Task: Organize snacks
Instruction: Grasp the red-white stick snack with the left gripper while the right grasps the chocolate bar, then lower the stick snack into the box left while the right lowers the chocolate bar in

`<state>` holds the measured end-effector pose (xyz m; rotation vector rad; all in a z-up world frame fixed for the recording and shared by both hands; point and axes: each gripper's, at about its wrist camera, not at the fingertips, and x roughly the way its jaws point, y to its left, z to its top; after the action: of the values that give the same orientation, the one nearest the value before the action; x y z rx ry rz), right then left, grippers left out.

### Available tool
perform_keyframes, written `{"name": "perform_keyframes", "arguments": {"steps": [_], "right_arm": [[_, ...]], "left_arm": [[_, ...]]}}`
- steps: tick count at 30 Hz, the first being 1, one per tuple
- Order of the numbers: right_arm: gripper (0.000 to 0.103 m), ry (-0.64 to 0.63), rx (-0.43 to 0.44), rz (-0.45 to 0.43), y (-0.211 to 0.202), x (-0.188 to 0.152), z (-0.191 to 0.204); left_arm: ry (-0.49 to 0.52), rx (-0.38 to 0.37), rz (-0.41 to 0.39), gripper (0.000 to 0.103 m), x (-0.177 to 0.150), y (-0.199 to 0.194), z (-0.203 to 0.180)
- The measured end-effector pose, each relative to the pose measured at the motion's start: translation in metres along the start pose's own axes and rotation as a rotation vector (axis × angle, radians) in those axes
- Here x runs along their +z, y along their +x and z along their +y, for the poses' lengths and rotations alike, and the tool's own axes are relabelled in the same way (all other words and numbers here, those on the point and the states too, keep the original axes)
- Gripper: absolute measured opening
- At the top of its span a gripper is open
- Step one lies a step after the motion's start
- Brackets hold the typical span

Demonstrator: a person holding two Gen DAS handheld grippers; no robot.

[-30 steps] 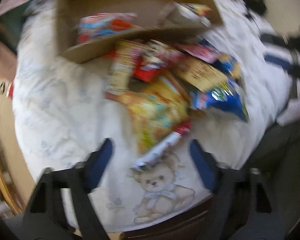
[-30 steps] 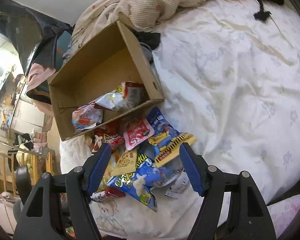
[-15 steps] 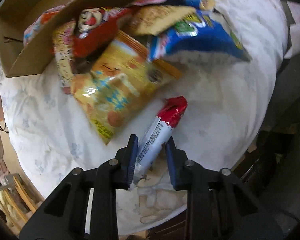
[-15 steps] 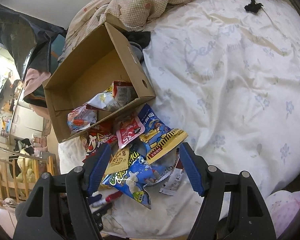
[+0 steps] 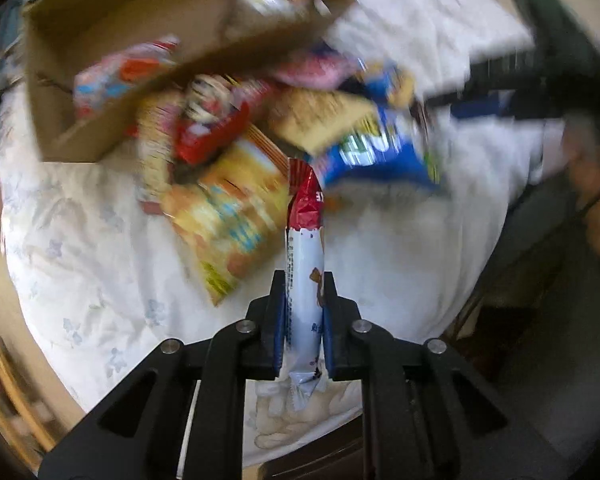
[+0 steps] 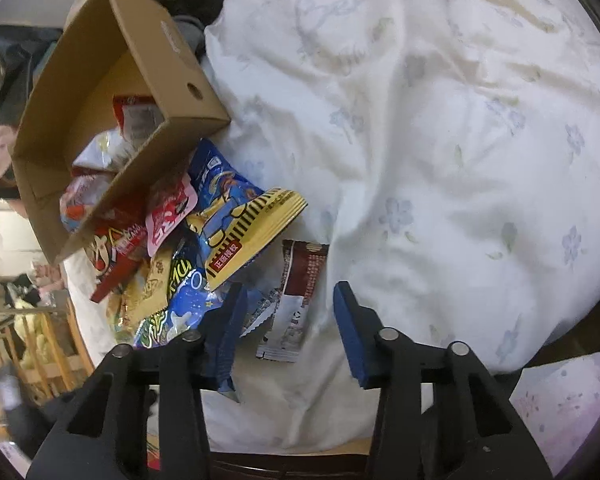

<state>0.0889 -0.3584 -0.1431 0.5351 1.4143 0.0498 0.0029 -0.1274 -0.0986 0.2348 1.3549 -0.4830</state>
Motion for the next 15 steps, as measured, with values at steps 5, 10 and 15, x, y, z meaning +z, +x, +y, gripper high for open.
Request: {"name": "perform_keyframes", "arguments": {"steps": [5,10,15], "right_arm": [[0.033,-0.04,-0.116,0.05,0.024,-0.003,0.009],[0.025,-0.086,-0.182,0.065,0.039,-0.005,0.013],[0.018,-0.089,-0.128,0.026,0.025,-0.007,0.016]], "left_arm": [[-0.208,-0.031,-0.092,0.012,0.012,-0.024,0.046],[-0.37,-0.034,-0.134,0.012,0.019,-0.036,0.092],[-0.437,-0.02,-0.182,0.012,0.023,-0.049,0.123]]}}
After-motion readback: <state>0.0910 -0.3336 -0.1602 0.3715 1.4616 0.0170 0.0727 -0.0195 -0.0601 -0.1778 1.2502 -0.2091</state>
